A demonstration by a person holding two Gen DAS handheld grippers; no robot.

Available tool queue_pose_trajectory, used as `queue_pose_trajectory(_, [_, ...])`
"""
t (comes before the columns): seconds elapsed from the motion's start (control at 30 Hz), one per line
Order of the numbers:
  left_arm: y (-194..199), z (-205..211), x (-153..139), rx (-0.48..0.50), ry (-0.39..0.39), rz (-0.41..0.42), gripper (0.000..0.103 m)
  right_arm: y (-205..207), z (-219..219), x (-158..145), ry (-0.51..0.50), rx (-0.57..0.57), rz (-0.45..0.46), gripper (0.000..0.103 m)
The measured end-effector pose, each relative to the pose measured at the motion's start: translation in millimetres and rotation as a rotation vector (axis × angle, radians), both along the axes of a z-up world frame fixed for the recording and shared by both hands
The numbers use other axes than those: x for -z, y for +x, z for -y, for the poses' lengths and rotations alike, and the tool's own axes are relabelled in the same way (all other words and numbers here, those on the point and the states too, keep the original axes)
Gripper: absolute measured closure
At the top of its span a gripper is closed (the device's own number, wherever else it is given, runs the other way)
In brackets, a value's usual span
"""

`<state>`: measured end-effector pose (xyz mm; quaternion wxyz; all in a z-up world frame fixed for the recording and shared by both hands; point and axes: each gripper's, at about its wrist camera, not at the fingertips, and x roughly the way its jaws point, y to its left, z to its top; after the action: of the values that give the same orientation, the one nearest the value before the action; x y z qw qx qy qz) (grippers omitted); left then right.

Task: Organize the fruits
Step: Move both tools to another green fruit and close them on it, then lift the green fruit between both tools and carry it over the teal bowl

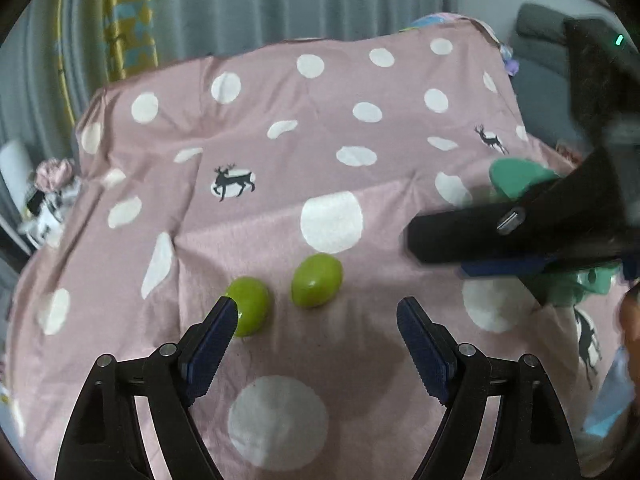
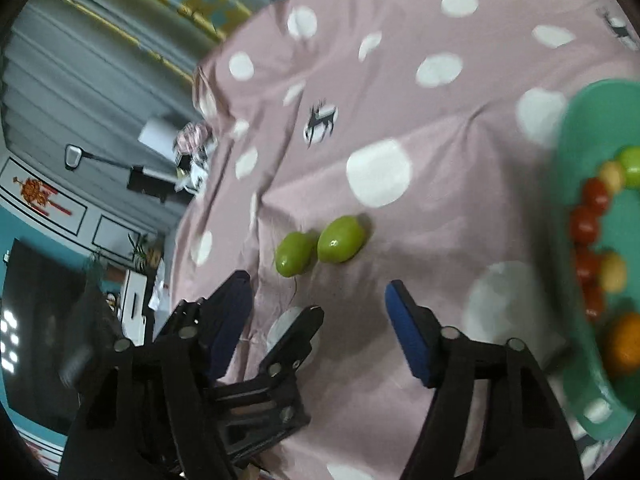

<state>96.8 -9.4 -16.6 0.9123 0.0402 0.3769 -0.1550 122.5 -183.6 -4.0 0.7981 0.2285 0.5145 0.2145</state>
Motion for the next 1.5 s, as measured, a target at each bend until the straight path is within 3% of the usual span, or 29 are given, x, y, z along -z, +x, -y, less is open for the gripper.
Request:
queue_pose_trajectory(0.17, [14.9, -4.6, 4.0, -0.004, 0.013, 0.006, 0.023, 32.7, -6.4, 25.9, 0.052, 0.021, -0.065, 0.037])
queue_pose_trajectory(0.27, [29.5, -4.1, 10.8, -0.004, 0.027, -0.018, 0.028, 43.5, -10.4, 34.9, 0.034, 0.028, -0.091, 0.039])
queue_pose_trajectory(0.43, [45.3, 7.6, 17.9, 0.105, -0.041, -0.13, 0.049, 58.9, -10.4, 50.5, 0.049, 0.036, -0.146, 0.047])
queue_pose_trajectory(0.57, [50.8, 14.4, 17.1, 0.095, 0.019, -0.057, 0.049, 64.2, -5.1, 59.7, 0.107, 0.043, -0.19, 0.051])
queue_pose_trajectory(0.67, [61.2, 18.6, 28.4, 0.126, 0.022, -0.13, 0.051, 65.3, -8.0, 60.2, 0.11, 0.033, -0.194, 0.053])
queue_pose_trajectory(0.83, [72.1, 26.1, 49.1, 0.134, 0.059, -0.218, 0.063, 74.0, -11.4, 69.8, 0.111, 0.03, -0.236, 0.056])
queue_pose_trajectory(1.07, [74.3, 22.2, 51.3, 0.118, 0.049, -0.216, 0.065, 78.0, -14.1, 73.1, 0.107, 0.027, -0.227, 0.063])
queue_pose_trajectory(1.5, [73.2, 19.4, 48.8, 0.122, 0.017, -0.215, 0.066, 73.2, -16.4, 69.5, 0.093, 0.048, -0.17, 0.066])
